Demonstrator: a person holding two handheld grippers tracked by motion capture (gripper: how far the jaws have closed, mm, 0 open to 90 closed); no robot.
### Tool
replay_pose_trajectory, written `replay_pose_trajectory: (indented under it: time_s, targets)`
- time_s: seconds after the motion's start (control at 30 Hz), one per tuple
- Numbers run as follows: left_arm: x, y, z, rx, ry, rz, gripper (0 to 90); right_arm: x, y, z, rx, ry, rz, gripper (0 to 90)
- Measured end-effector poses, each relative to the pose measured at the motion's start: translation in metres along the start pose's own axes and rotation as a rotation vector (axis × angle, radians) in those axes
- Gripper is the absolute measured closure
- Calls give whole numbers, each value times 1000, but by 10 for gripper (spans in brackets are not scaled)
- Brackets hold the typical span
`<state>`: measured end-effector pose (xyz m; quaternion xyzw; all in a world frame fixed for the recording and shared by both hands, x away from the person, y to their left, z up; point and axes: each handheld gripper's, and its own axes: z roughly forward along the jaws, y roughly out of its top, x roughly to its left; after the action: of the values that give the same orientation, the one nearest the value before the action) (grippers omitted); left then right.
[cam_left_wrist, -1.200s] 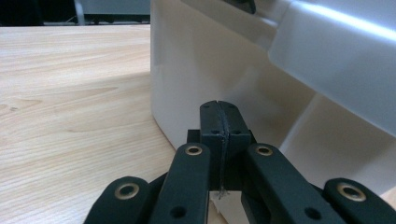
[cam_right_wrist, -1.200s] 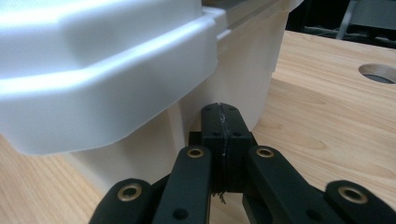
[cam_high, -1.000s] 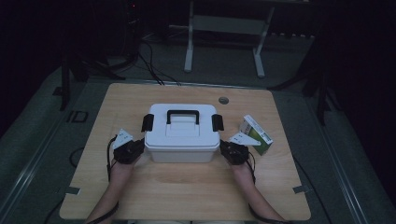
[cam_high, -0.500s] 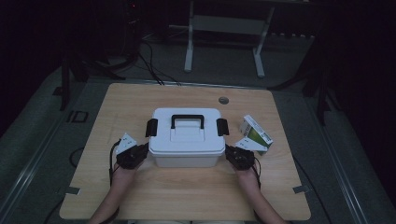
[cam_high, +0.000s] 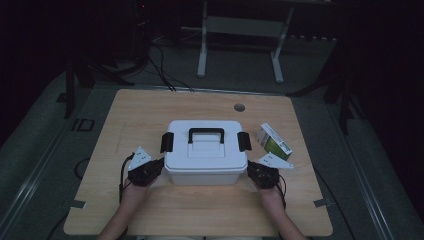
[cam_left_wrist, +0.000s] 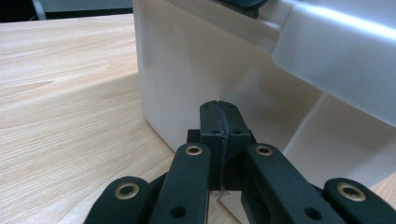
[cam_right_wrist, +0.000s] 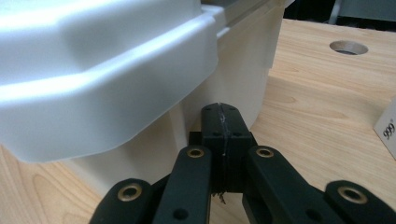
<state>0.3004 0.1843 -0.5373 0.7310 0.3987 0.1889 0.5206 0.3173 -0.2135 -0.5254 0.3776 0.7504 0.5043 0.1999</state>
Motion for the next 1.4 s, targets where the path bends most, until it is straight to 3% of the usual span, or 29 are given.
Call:
replay_pose_trajectory:
  time_s: [0.9,1.0,1.13,1.4]
  targets:
    - [-20,-6,-10,21,-63,14,899,8,-16,-29,-13,6,44,900]
    - [-24,-6,-12,29,-50,39,899,8,-18,-32,-16,11,60,900]
    - [-23,-6,-13,17,-60,12,898,9,-18,-33,-18,7,49,900]
    - [-16,-4,-9,12,-44,-1,899,8,-14,-26,-10,7,44,900]
